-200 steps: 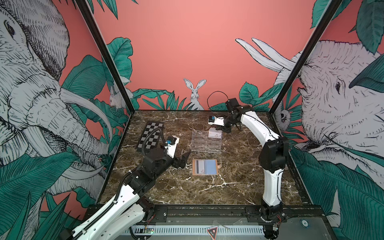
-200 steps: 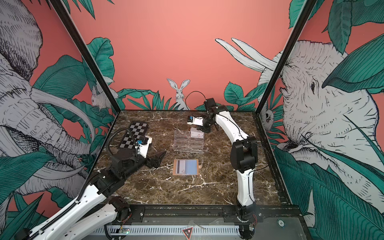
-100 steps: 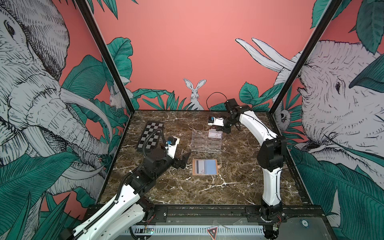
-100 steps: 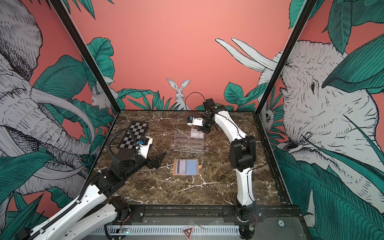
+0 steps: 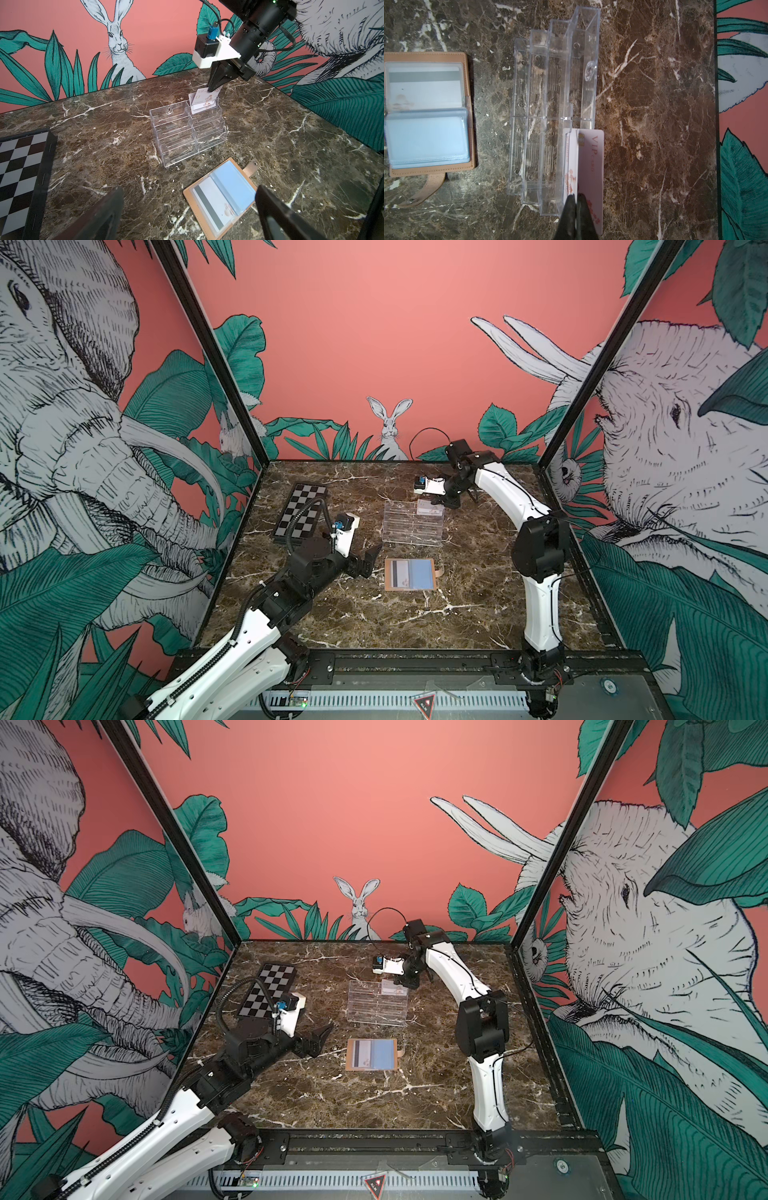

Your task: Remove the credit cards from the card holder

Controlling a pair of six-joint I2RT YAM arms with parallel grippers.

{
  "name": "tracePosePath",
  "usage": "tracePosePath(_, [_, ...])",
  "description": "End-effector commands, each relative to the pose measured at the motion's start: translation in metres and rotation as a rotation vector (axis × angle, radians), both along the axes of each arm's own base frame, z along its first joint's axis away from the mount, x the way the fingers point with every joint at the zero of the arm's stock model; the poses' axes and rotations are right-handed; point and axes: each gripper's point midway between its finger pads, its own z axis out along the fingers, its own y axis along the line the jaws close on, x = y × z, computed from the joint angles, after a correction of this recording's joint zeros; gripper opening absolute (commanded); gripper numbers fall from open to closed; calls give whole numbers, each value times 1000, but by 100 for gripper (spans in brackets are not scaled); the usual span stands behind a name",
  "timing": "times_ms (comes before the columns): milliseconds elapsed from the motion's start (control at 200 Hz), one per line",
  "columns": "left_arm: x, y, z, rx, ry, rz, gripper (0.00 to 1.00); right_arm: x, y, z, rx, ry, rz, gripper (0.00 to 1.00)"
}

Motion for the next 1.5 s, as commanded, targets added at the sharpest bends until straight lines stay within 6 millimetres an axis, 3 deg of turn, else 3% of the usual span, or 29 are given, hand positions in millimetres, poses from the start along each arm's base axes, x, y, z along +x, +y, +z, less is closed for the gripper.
tracePosePath(0, [1, -1, 0, -18, -3, -3, 99, 0, 4, -3, -11, 6, 18, 0])
tracePosePath(710, [1, -6, -2, -38, 6, -19, 99, 3, 5, -11, -40, 11, -2, 0])
tracePosePath(1160, [0, -7, -5, -57, 23, -19, 99, 13, 10, -1, -31, -26, -23, 18])
tracePosePath(1380, [0, -8, -8, -65, 33, -20, 99, 19, 11, 9, -28, -61, -38, 19])
tracePosePath(1495, [1, -10, -10, -81, 50, -17, 99, 26, 11, 25, -10, -109, -66, 20])
